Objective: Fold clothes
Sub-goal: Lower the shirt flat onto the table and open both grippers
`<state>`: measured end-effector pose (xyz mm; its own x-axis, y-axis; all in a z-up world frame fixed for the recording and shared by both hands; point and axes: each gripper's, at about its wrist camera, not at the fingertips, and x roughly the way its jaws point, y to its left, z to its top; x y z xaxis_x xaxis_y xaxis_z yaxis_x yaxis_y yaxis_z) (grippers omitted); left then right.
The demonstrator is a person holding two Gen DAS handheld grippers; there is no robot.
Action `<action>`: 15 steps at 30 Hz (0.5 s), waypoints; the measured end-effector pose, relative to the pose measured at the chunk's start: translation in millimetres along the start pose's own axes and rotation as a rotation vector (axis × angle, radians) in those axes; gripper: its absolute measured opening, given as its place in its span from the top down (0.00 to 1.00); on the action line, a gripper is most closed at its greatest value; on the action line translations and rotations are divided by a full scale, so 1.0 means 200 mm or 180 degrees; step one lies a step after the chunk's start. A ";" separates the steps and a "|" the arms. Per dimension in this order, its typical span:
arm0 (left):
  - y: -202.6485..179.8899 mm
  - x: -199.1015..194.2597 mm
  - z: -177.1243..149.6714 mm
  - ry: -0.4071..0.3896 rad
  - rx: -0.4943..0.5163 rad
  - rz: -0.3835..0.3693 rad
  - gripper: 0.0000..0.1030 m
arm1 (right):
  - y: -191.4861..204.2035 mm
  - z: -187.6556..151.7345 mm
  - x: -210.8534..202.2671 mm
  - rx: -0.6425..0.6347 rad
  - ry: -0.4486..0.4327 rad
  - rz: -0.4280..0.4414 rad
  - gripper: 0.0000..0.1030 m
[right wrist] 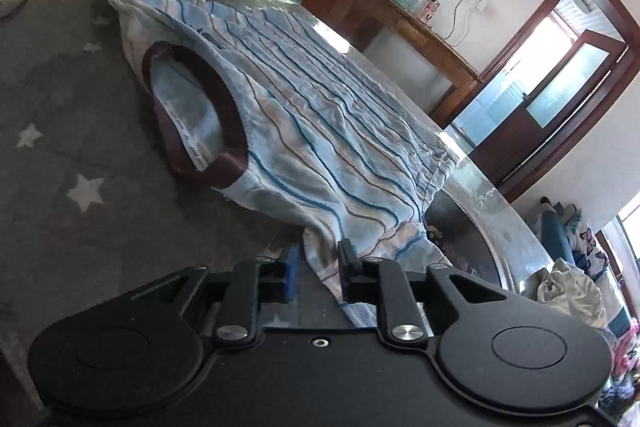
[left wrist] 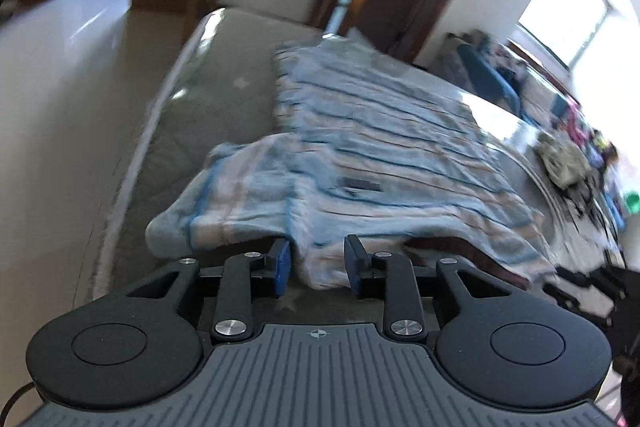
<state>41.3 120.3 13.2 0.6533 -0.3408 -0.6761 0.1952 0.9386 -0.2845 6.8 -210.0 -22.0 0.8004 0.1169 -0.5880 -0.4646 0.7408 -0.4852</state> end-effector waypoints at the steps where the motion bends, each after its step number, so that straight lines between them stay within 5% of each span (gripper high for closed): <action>1: -0.06 0.00 -0.01 0.0000 0.0123 -0.0026 0.72 | 0.01 0.00 -0.01 0.0027 -0.0011 0.0020 0.77; 8: -0.20 0.04 -0.06 -0.0074 0.0324 0.0033 0.72 | 0.05 0.00 -0.10 0.0127 -0.0142 0.0114 0.76; 15: 0.04 0.04 -0.12 0.0139 -0.0258 -0.0153 0.69 | 0.06 0.03 -0.09 0.0177 -0.0263 0.0159 0.68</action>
<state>29.7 123.7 -10.7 0.6118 -0.3891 -0.6887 0.1646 0.9142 -0.3702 -11.3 -199.0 -12.4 0.8063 0.2069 -0.5541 -0.4847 0.7681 -0.4185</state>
